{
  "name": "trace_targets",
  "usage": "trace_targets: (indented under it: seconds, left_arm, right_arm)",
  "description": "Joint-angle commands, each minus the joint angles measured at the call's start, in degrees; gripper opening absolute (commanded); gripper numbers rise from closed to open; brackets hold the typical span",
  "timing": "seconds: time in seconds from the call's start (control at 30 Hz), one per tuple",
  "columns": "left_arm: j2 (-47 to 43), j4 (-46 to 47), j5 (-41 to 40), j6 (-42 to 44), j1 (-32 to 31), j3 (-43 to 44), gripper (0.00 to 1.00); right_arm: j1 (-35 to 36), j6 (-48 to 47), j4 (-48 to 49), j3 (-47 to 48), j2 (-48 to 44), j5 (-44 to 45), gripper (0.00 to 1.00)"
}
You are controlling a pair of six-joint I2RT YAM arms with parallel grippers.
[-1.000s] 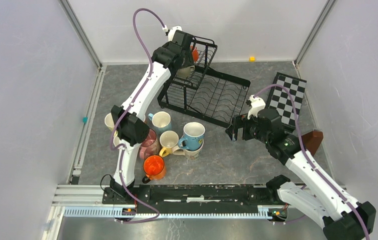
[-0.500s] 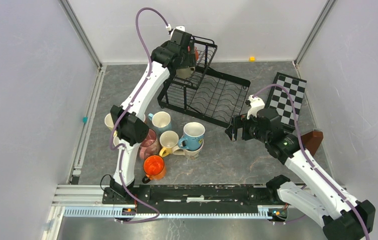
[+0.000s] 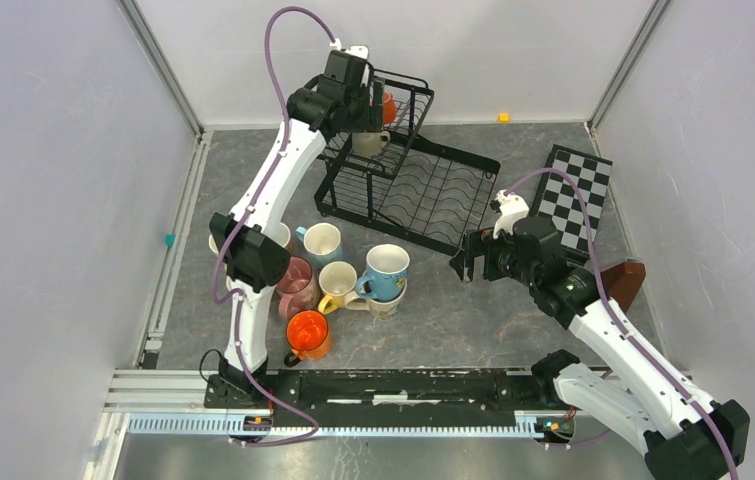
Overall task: Unload the cups from the dish rack
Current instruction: Unload the cup from the dish rack.
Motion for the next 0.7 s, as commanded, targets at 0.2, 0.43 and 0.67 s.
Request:
trace_targets:
  seconds: [0.2, 0.43, 0.67]
  left_arm:
    - [-0.9, -0.3, 8.8, 9.0, 1.1, -0.3, 0.80]
    - [1.1, -0.1, 9.3, 8.9, 1.3, -0.2, 0.79]
    - [2.0, 1.1, 9.0, 8.5, 1.2, -1.1, 0.78]
  right_arm:
    - [-0.1, -0.2, 0.3, -0.1, -0.7, 0.1, 0.98]
    - [-0.1, -0.2, -0.1, -0.1, -0.7, 0.5, 0.98]
    - [-0.1, -0.4, -0.4, -0.2, -0.6, 0.6, 0.98]
